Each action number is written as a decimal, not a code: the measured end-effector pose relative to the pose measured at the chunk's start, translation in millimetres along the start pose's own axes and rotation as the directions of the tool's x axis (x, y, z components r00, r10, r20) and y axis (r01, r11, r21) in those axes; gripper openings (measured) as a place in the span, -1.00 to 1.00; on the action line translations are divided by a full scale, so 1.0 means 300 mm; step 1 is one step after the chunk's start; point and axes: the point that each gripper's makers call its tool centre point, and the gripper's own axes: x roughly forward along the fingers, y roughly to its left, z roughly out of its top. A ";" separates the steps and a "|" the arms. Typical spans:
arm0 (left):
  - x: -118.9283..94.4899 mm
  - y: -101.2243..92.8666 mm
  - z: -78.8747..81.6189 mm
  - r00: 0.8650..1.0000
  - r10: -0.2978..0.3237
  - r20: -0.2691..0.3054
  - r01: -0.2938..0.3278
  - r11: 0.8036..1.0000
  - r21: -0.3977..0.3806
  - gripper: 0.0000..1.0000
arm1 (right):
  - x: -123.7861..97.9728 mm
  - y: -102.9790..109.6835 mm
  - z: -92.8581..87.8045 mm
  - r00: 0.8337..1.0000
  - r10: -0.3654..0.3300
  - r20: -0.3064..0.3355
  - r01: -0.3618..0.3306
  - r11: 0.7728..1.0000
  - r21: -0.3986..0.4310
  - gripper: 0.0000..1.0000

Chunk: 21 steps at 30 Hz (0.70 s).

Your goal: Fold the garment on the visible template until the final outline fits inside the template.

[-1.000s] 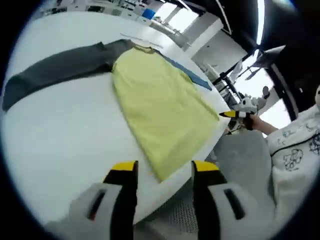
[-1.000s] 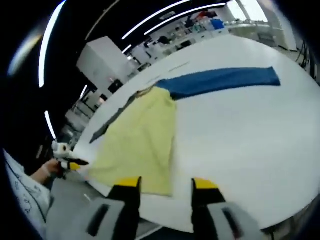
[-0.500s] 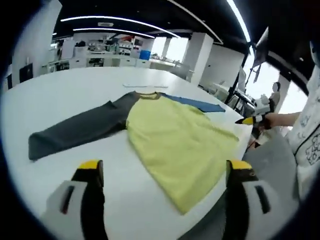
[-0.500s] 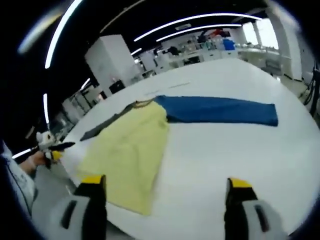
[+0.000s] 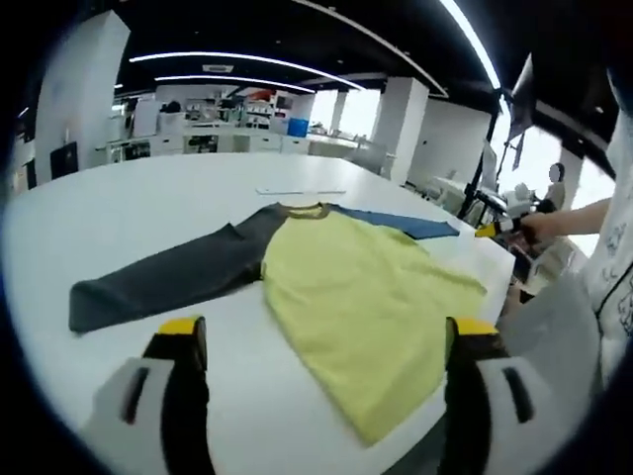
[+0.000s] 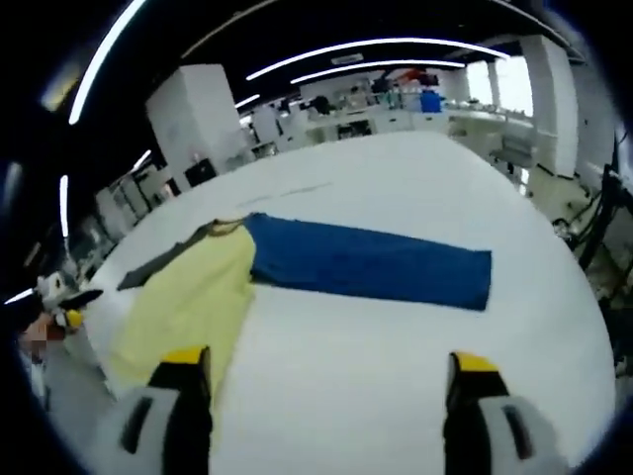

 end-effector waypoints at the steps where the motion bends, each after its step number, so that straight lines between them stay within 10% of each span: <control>1: 0.002 -0.003 0.007 1.000 0.007 0.008 -0.007 1.000 -0.005 0.88 | 0.009 -0.038 0.018 1.000 -0.017 0.001 0.017 1.000 -0.005 0.92; 14: 0.034 -0.018 0.008 0.999 0.035 0.030 -0.035 0.999 -0.002 0.77 | 0.106 -0.308 0.091 0.980 -0.198 0.000 0.196 0.972 0.129 0.40; 21: 0.022 0.002 -0.003 0.998 0.063 0.027 -0.063 0.998 -0.008 0.66 | 0.121 -0.319 0.062 0.976 -0.214 -0.050 0.220 0.955 0.202 0.05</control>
